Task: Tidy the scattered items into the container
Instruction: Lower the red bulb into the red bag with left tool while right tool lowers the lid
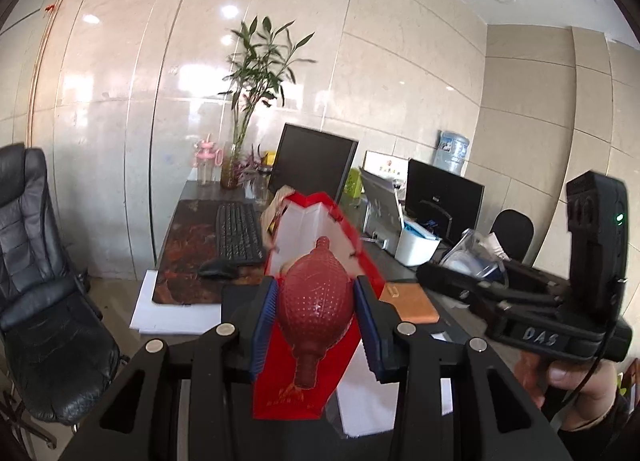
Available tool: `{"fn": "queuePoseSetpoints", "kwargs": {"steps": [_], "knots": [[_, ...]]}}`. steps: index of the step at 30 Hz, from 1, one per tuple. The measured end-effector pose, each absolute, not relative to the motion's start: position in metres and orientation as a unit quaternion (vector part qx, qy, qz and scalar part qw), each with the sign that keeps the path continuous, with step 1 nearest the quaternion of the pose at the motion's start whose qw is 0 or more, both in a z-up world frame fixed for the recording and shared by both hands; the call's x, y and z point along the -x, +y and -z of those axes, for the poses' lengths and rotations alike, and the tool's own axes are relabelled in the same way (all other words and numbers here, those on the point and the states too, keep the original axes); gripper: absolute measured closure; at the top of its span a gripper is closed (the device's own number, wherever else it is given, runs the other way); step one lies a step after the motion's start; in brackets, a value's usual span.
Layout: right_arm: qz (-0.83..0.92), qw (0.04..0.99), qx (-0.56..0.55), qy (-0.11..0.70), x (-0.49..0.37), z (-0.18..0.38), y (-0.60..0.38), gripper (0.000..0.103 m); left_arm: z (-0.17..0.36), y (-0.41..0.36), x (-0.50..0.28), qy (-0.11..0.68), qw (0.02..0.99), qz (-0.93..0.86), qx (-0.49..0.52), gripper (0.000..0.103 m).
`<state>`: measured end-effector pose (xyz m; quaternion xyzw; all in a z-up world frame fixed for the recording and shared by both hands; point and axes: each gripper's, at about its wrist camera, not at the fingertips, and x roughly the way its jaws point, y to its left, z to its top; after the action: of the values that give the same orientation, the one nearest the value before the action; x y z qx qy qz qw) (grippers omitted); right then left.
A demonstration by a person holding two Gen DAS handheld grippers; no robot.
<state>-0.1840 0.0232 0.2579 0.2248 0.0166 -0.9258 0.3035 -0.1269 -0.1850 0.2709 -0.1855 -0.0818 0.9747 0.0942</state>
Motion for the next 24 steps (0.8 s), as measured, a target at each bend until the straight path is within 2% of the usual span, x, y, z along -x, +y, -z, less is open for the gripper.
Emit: {"fn": "queuePoseSetpoints", "kwargs": {"steps": [4,13,24], "knots": [[0.928,0.300,-0.221,0.011,0.199,-0.267,0.022,0.042,-0.282,-0.178,0.145,-0.060,0.100,-0.975,0.188,0.061],[0.920,0.312,-0.237,-0.022,0.252,-0.290,0.015,0.042,-0.289,-0.183,0.197,-0.071,0.096,-0.973,0.199,0.061],[0.902,0.344,-0.260,-0.005,0.341,-0.295,-0.029,0.042,-0.270,-0.173,0.240,-0.060,0.103,-0.968,0.223,0.061]]}}
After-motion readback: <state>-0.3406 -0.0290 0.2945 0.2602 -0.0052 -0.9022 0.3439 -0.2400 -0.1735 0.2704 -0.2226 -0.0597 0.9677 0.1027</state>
